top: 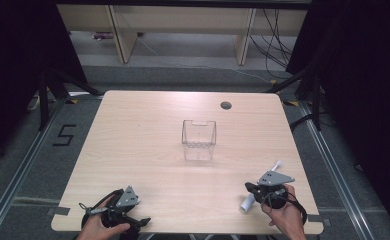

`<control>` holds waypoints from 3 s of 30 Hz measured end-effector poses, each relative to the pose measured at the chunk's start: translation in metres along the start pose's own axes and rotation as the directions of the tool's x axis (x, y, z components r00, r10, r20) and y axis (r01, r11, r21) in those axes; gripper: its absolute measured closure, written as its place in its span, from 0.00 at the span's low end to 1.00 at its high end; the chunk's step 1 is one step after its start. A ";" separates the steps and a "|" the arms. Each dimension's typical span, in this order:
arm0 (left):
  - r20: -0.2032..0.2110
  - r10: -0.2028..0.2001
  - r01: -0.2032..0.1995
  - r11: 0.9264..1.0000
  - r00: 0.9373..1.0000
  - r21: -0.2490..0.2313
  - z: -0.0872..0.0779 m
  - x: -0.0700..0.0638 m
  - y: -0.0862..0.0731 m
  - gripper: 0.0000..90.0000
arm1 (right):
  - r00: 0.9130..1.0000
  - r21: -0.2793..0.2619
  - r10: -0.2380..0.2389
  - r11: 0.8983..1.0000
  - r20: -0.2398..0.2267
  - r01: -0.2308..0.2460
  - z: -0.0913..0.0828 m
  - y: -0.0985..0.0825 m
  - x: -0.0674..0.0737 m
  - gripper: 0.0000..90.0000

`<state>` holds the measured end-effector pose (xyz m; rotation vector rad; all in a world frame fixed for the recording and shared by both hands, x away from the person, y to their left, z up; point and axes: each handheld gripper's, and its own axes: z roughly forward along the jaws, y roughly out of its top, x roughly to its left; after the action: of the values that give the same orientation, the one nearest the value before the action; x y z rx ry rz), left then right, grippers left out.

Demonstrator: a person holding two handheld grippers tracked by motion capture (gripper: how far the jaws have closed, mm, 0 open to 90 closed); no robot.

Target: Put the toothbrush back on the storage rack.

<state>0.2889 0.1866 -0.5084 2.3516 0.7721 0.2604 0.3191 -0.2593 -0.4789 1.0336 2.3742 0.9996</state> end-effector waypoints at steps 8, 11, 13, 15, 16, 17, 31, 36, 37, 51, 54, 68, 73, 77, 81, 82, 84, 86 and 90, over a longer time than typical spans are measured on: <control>0.002 -0.002 0.002 1.000 1.000 -0.002 0.000 0.000 0.000 0.17 | 0.999 0.072 0.005 0.997 -0.041 -0.002 0.006 -0.003 0.005 1.00; -0.009 -0.006 0.006 1.000 1.000 -0.001 0.000 0.000 0.000 0.17 | 0.998 0.079 -0.009 0.997 -0.058 0.014 0.006 -0.003 0.006 1.00; -0.011 -0.007 0.007 1.000 1.000 -0.002 0.000 0.000 0.000 0.17 | 0.998 0.086 -0.030 0.996 -0.063 0.036 0.006 -0.003 0.006 1.00; -0.010 -0.006 0.006 1.000 1.000 0.000 0.000 0.001 0.000 0.17 | 0.998 0.094 -0.021 0.995 -0.064 0.027 0.006 -0.004 0.008 1.00; -0.010 -0.006 0.006 1.000 1.000 0.000 0.000 0.001 0.000 0.17 | 0.998 0.094 -0.021 0.995 -0.064 0.027 0.006 -0.004 0.008 1.00; -0.008 -0.009 0.009 1.000 1.000 -0.002 0.000 0.000 -0.001 0.17 | 0.997 0.096 -0.032 0.995 -0.067 0.038 0.006 -0.004 0.008 1.00; -0.012 -0.013 0.013 1.000 1.000 -0.007 0.000 0.000 -0.001 0.17 | 0.995 0.112 -0.050 0.992 -0.088 0.060 0.002 -0.008 0.008 1.00; -0.011 -0.014 0.014 1.000 1.000 -0.006 0.000 0.000 -0.001 0.17 | 0.995 0.124 -0.043 0.991 -0.095 0.054 0.001 -0.011 0.006 1.00; -0.010 -0.011 0.011 1.000 1.000 -0.006 0.000 0.000 0.000 0.17 | 0.994 0.123 -0.048 0.991 -0.095 0.060 0.000 -0.012 0.005 1.00; -0.010 -0.011 0.011 1.000 1.000 -0.006 0.000 0.000 0.000 0.17 | 0.996 0.141 -0.044 0.989 -0.071 0.054 -0.011 -0.020 -0.006 1.00; -0.010 -0.011 0.011 1.000 1.000 -0.005 0.000 0.000 0.000 0.17 | 0.997 0.143 -0.037 0.989 -0.072 0.047 -0.012 -0.022 -0.008 1.00; -0.011 -0.004 0.004 1.000 1.000 0.004 -0.001 0.000 0.000 0.17 | 0.999 0.160 0.000 0.987 -0.045 0.007 -0.017 -0.027 -0.012 1.00; -0.011 -0.003 0.003 1.000 1.000 0.004 -0.001 0.000 0.000 0.17 | 0.999 0.178 -0.007 0.984 -0.040 0.014 -0.020 -0.028 -0.016 1.00; -0.011 0.016 -0.016 1.000 1.000 0.008 -0.001 0.002 0.000 0.17 | 0.999 0.170 0.011 0.985 -0.041 -0.004 -0.019 -0.029 -0.017 1.00; -0.009 0.015 -0.015 1.000 1.000 0.011 -0.001 0.002 0.000 0.17 | 0.999 0.169 0.001 0.986 -0.048 0.007 -0.019 -0.030 -0.019 1.00; -0.009 0.015 -0.015 1.000 1.000 0.011 -0.001 0.002 0.000 0.17 | 0.999 0.164 -0.006 0.986 -0.047 0.014 -0.019 -0.030 -0.019 1.00; -0.006 0.011 -0.011 1.000 1.000 0.011 0.000 0.002 0.000 0.17 | 0.999 0.169 -0.002 0.985 -0.047 0.010 -0.019 -0.029 -0.018 1.00; -0.008 0.007 -0.007 1.000 1.000 0.007 0.000 0.001 0.000 0.17 | 0.999 0.167 -0.013 0.986 -0.038 0.020 -0.020 -0.028 -0.018 1.00; -0.010 0.012 -0.012 1.000 1.000 0.007 -0.001 0.002 0.000 0.17 | 0.999 0.156 -0.014 0.988 -0.047 0.021 -0.024 -0.023 -0.017 0.98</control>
<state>0.2905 0.1880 -0.5076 2.3639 0.7653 0.2758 0.3052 -0.2942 -0.4788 1.0531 2.5281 0.8505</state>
